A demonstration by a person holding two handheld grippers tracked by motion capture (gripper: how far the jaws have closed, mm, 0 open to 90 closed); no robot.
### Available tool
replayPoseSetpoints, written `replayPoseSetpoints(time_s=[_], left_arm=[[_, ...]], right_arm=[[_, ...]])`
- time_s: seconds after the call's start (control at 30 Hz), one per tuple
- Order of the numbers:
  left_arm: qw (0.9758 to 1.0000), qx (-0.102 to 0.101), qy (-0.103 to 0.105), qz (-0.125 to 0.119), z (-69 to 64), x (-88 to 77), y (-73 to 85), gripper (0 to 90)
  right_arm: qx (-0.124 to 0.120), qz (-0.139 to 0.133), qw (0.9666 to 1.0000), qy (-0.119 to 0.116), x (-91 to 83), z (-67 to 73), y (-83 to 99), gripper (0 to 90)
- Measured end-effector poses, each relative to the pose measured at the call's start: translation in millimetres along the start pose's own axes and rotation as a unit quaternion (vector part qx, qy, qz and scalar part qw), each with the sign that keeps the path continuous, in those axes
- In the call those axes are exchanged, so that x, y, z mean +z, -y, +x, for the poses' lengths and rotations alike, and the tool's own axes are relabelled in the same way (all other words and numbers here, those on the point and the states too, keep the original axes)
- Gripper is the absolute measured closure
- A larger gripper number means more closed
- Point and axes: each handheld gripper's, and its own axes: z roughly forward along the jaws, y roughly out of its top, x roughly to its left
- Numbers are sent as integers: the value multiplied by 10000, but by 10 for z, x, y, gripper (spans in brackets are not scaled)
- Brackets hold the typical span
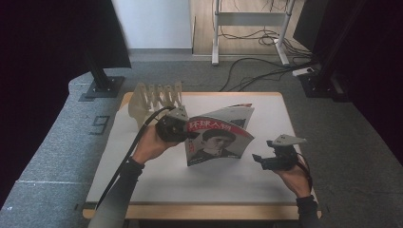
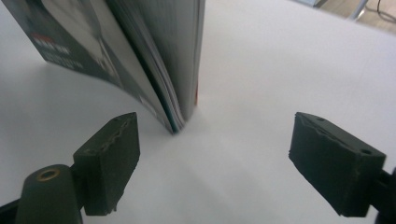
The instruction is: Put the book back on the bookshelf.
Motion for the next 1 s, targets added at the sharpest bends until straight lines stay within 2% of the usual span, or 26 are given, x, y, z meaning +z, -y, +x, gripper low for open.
replayPoseSetpoints(time_s=[0.3, 0.53, 0.77, 1.0], left_arm=[[9992, -351, -186, -13, 47, -205, 82, 869], [9973, -622, -403, -14, 106, -409, 210, 870], [9936, -902, -672, -72, 170, -631, 356, 870], [9875, -1231, -968, -203, 235, -870, 525, 871]], right_arm=[[146, 194, 9997, -7, 126, 56, 268, 115], [183, 355, 9992, 0, 215, 94, 412, 101], [186, 551, 9983, 57, 304, 123, 516, 55], [208, 696, 9973, 83, 365, 113, 577, 55]])
